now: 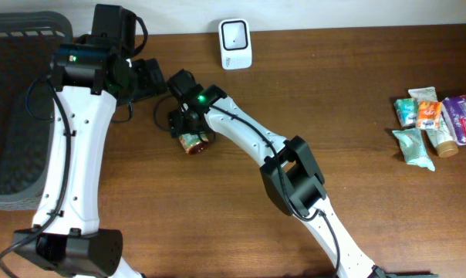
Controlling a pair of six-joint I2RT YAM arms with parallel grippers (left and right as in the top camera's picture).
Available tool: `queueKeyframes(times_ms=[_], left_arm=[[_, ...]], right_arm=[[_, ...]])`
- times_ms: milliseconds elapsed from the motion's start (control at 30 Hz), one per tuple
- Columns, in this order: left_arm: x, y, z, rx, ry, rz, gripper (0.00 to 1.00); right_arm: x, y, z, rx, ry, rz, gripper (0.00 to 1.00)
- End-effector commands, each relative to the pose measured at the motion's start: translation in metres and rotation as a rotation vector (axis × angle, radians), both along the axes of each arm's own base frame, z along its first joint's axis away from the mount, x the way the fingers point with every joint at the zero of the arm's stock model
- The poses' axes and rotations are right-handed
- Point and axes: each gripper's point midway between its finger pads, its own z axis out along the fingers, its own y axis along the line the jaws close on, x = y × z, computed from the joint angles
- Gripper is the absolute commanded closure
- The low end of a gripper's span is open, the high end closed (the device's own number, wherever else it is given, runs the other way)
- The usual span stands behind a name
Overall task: Scan the item barcode
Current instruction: 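Lift the jar and turn it toward the scanner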
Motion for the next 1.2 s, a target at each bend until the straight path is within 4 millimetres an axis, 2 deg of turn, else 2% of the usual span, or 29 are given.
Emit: queueKeyframes(times_ms=[0,100,167,200,267,300,333,400,567,633,667,767,833,900,1000,1167], left_arm=[[-0.001,0.004,0.008,0.009,-0.023,-0.002,0.01],[-0.001,0.004,0.008,0.009,-0.023,-0.002,0.01],[-0.001,0.004,0.008,0.009,-0.023,-0.002,0.01],[-0.001,0.004,0.008,0.009,-0.023,-0.002,0.01],[-0.001,0.004,0.008,0.009,-0.023,-0.002,0.01],[-0.001,0.004,0.008,0.009,-0.023,-0.002,0.01],[-0.001,0.004,0.008,0.009,-0.023,-0.002,0.01],[-0.001,0.004,0.008,0.009,-0.023,-0.002,0.01],[-0.001,0.004,0.008,0.009,-0.023,-0.002,0.01],[-0.001,0.004,0.008,0.009,-0.023,-0.002,0.01],[-0.001,0.004,0.008,0.009,-0.023,-0.002,0.01],[-0.001,0.004,0.008,0.009,-0.023,-0.002,0.01],[-0.001,0.004,0.008,0.009,-0.023,-0.002,0.01],[-0.001,0.004,0.008,0.009,-0.023,-0.002,0.01],[-0.001,0.004,0.008,0.009,-0.023,-0.002,0.01],[-0.001,0.004,0.008,0.009,-0.023,-0.002,0.01]], right_arm=[[0.033,-0.052,0.009,-0.092,-0.026,-0.101,0.18],[0.058,-0.105,0.028,-0.121,-0.004,-0.180,0.18],[0.063,-0.129,0.039,-0.140,0.012,-0.183,0.17],[0.061,-0.135,0.040,-0.133,0.035,-0.189,0.17],[0.041,-0.124,0.040,-0.053,0.143,-0.158,0.17],[0.032,-0.113,0.042,-0.001,0.186,-0.135,0.14],[0.026,-0.103,0.045,0.039,0.214,-0.114,0.05],[0.016,-0.087,0.049,0.104,0.254,-0.080,0.01],[0.018,-0.087,0.050,0.119,0.252,-0.080,0.01],[0.013,-0.079,0.054,0.160,0.249,0.011,0.01],[0.012,-0.078,0.064,0.174,0.209,0.104,0.01],[0.016,-0.086,0.084,0.137,0.118,0.171,0.01],[0.011,-0.086,0.097,0.123,0.061,0.290,0.01],[-0.003,-0.088,0.095,0.075,0.036,0.455,0.01],[-0.015,-0.093,0.086,-0.030,0.016,0.595,0.01],[-0.039,-0.064,0.074,-0.068,-0.010,0.768,0.01]])
